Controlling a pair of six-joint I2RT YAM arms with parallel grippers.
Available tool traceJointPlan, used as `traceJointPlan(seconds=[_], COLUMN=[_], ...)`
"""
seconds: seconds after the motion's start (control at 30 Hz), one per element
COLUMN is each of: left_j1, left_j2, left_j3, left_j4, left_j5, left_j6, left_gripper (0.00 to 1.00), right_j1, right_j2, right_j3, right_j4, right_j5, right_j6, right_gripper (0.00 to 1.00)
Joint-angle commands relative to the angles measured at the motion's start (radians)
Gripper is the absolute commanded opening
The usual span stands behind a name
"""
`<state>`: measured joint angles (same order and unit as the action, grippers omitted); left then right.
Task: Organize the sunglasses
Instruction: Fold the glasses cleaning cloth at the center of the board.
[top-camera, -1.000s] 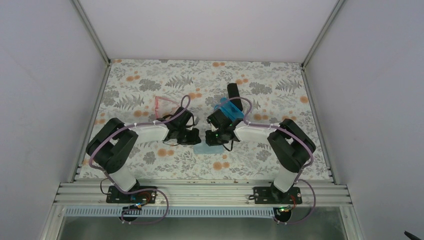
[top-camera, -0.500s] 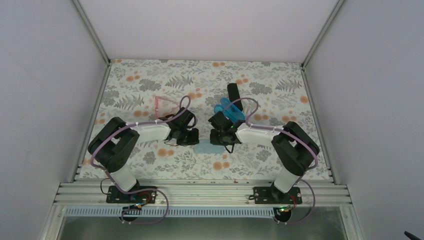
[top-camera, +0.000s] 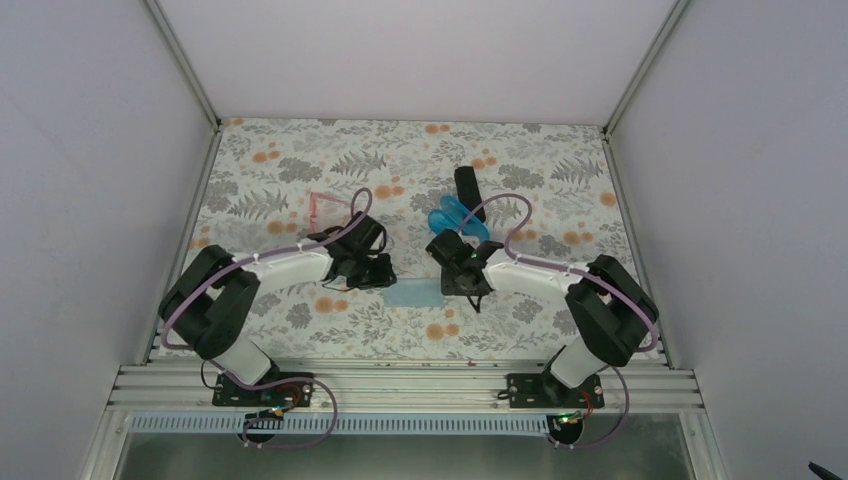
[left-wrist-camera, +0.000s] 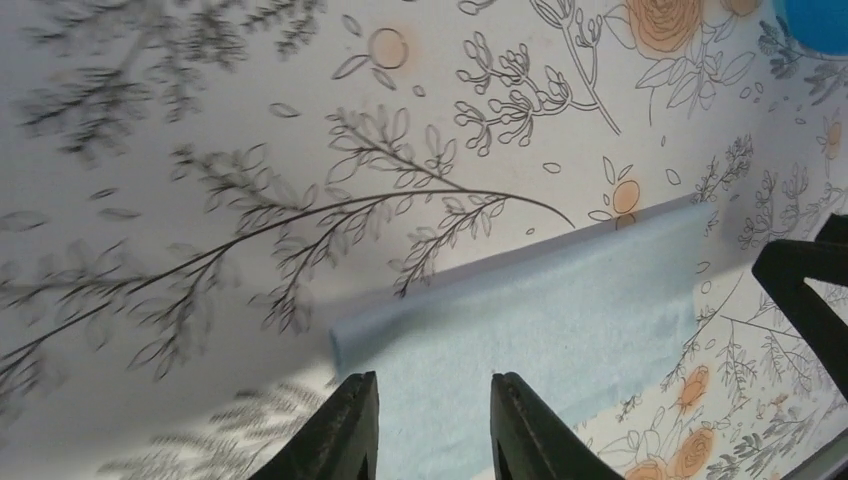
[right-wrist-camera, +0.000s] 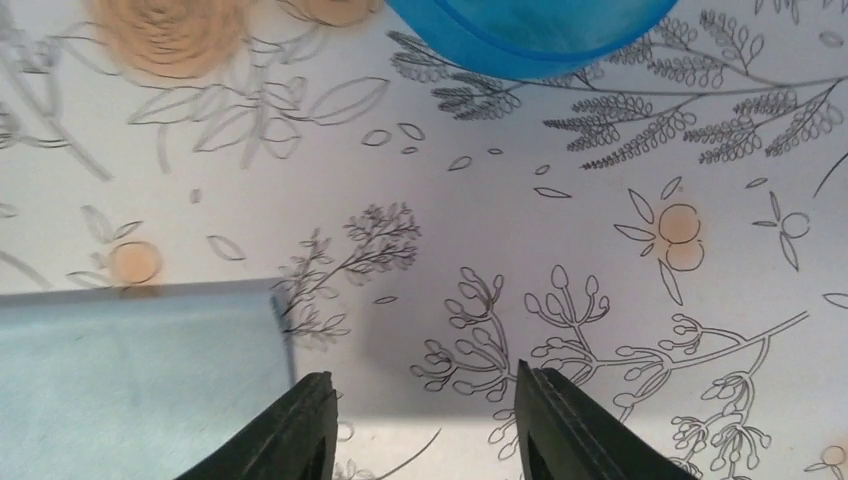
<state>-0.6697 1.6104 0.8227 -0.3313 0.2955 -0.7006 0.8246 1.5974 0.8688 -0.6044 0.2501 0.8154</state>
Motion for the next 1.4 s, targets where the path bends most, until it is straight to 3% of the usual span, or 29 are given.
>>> traceJointPlan(seconds=[0.0,0.2,0.4,1.03,1.37], left_j1=[0.001,-0.016,-0.025,-0.031,-0.031], left_j2=[-0.075,-0.099,-0.065,0.029,0.034], left_j3=[0.014,-0.063,-0.055,-0.045,-0.002], left_j4=[-0.154,-0.119,-0.087,-0.069,-0.064], left_j5=[-0.108,-0.067,-0.048,-0.042,-0.059], left_j6=[-0.066,-0.122,-0.115,-0.120,-0.082], left_gripper=[0.31,0.37,0.36,0.07,0.02], right_j1=[0.032,0.078,0.090,0.091,0.091], right_j2=[-0.036,0.023,0.093,0.148,0.116], right_j3=[0.027,0.044,0.069,0.049,0.033], right_j4=[-0.022,0.003,0.021,0.076,0.112], right_j5=[-0.001,-0.056,-0.065,-0.118,-0.135], right_j6=[-0.016,-0.021,-0.019,-0.008,0.025], right_gripper=[0.50,0.50,0.40,0.05,0.04])
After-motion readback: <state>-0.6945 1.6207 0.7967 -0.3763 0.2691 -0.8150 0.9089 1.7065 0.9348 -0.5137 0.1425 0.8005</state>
